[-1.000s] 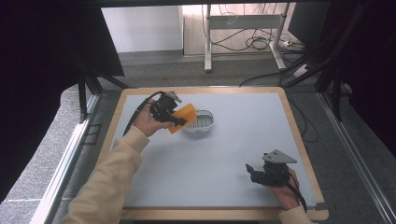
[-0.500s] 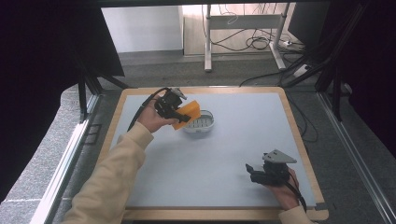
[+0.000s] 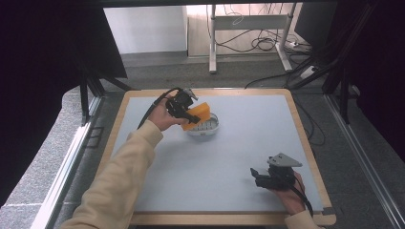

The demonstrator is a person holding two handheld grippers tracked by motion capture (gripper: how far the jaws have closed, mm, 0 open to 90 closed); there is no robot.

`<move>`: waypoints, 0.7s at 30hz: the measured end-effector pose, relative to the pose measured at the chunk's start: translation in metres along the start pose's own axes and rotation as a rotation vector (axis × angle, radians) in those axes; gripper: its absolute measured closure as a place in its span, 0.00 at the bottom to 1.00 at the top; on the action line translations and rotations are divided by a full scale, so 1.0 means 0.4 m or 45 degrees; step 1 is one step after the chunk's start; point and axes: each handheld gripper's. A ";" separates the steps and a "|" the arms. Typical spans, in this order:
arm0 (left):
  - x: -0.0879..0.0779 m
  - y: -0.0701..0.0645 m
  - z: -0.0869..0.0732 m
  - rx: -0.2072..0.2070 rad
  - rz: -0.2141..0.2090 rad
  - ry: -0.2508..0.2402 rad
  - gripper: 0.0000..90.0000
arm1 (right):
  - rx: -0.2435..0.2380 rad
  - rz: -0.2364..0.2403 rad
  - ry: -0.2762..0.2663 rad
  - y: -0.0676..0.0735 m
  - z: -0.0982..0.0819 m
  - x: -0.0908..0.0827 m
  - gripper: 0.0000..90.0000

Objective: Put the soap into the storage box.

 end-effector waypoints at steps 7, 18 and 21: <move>0.022 0.009 0.017 0.031 -0.001 0.031 0.68 | 0.006 -0.001 0.001 -0.003 -0.002 0.000 0.20; 0.049 0.027 0.031 0.051 -0.001 0.056 0.68 | 0.009 0.004 -0.006 -0.004 -0.003 -0.001 0.20; 0.050 0.028 0.034 0.049 0.002 0.053 0.68 | 0.007 0.006 -0.009 -0.004 -0.003 -0.001 0.20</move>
Point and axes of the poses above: each handheld gripper's, and its own axes: x roughly forward along the jaws, z roughly out of its top, y roughly to its left, and after that the axes turned 11 degrees about -x, right-handed
